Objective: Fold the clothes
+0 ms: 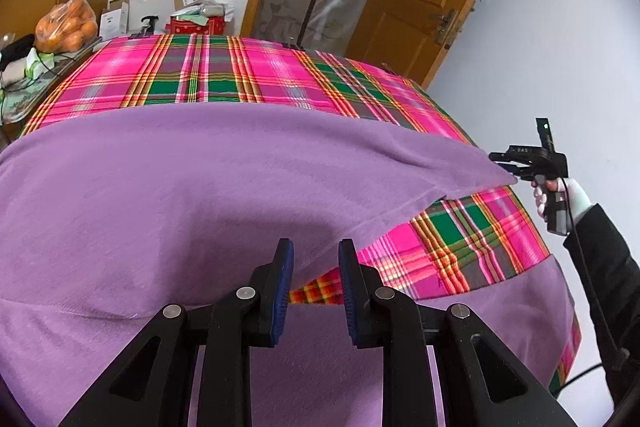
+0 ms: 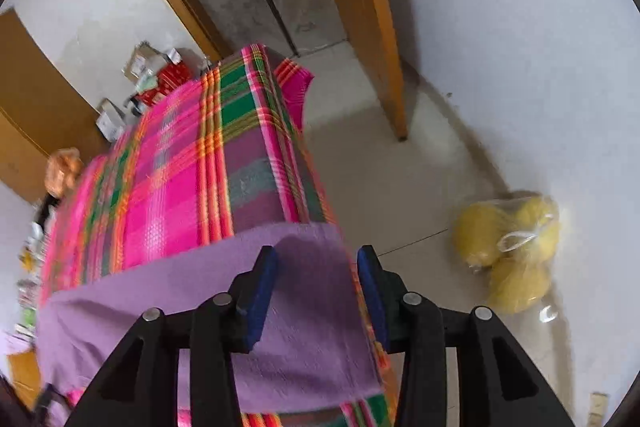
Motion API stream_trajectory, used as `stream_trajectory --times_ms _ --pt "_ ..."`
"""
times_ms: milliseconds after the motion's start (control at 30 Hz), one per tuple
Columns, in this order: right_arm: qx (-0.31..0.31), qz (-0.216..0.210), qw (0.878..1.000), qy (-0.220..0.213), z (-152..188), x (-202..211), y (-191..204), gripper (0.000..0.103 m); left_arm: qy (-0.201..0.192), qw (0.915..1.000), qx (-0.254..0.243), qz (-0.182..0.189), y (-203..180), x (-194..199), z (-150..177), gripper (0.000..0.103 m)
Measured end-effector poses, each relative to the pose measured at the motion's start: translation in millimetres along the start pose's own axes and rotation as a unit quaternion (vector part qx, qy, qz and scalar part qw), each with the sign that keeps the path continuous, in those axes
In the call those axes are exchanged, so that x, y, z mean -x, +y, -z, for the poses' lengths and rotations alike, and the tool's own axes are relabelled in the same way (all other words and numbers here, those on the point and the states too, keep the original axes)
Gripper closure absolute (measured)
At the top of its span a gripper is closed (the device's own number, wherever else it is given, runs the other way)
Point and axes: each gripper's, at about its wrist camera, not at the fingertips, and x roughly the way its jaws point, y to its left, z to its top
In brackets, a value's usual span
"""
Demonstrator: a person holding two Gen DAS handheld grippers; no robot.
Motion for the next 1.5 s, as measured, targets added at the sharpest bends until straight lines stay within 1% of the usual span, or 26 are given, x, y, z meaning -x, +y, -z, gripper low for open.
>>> stream_trajectory --times_ms 33,67,100,200,300,367,400,467,533,567,600,700,833,967,1067,1133,1200,1267,1333,1400,1500 --pt "0.003 -0.012 1.000 0.000 -1 -1 1 0.080 0.000 1.0000 0.001 0.000 0 -2 0 0.079" --pt "0.005 -0.023 1.000 0.001 -2 -1 3 0.099 0.000 1.0000 0.002 0.000 1 -3 0 0.079" --pt "0.010 -0.028 1.000 -0.001 -2 -2 5 0.100 0.000 1.0000 0.003 -0.001 2 -4 0 0.079" --pt "0.039 0.005 0.999 -0.030 -5 2 22 0.100 0.001 1.0000 0.009 0.000 5 -7 0 0.079" --pt "0.025 -0.003 0.995 -0.092 -16 20 24 0.100 -0.002 0.9999 0.013 0.000 8 -9 0 0.079" --pt "0.022 0.000 0.993 -0.119 -23 27 29 0.099 -0.004 0.9999 0.013 -0.003 9 -9 0 0.079" --pt "0.022 0.008 0.992 -0.122 -25 27 31 0.097 -0.005 0.9999 0.015 -0.003 10 -10 0 0.079" --pt "0.017 0.041 0.992 -0.122 -26 22 31 0.095 -0.004 0.9998 0.019 -0.002 12 -11 0 0.079" --pt "0.002 0.074 0.992 -0.106 -22 17 28 0.094 -0.002 0.9997 0.023 -0.002 14 -12 1 0.079" --pt "-0.004 0.078 0.992 -0.103 -19 18 25 0.093 -0.001 0.9997 0.026 -0.002 15 -12 1 0.079" --pt "-0.012 0.079 0.992 -0.101 -14 20 22 0.089 -0.001 0.9997 0.026 -0.002 15 -12 1 0.079" --pt "-0.032 0.060 0.992 -0.109 1 35 14 0.079 -0.001 0.9997 0.025 -0.001 15 -12 1 0.079" --pt "-0.034 0.028 0.994 -0.099 24 49 16 0.078 0.003 0.9998 0.017 -0.003 11 -13 1 0.078" --pt "0.009 -0.020 0.997 -0.081 52 56 44 0.078 0.013 0.9999 0.002 -0.009 3 -13 0 0.078" --pt "0.089 -0.050 0.993 -0.057 75 58 92 0.078 0.013 0.9998 -0.014 -0.011 -4 -7 -2 0.078" --pt "0.145 -0.069 0.986 -0.041 91 60 125 0.078 0.007 0.9997 -0.019 -0.011 -5 1 -3 0.078" --pt "0.206 -0.084 0.975 -0.026 109 62 160 0.078 0.003 0.9997 -0.022 -0.011 -3 10 -4 0.078" --pt "0.289 -0.079 0.954 -0.018 132 64 194 0.078 0.000 0.9995 -0.026 -0.019 3 19 -4 0.078" --pt "0.360 -0.072 0.930 -0.011 153 58 222 0.078 -0.003 0.9992 -0.027 -0.030 13 28 -2 0.077" --pt "0.409 -0.069 0.910 -0.007 170 51 241 0.078 -0.004 0.9988 -0.028 -0.039 23 34 -1 0.076" --pt "0.462 -0.061 0.885 -0.009 189 40 259 0.077 0.005 0.9981 -0.039 -0.049 31 35 2 0.057"
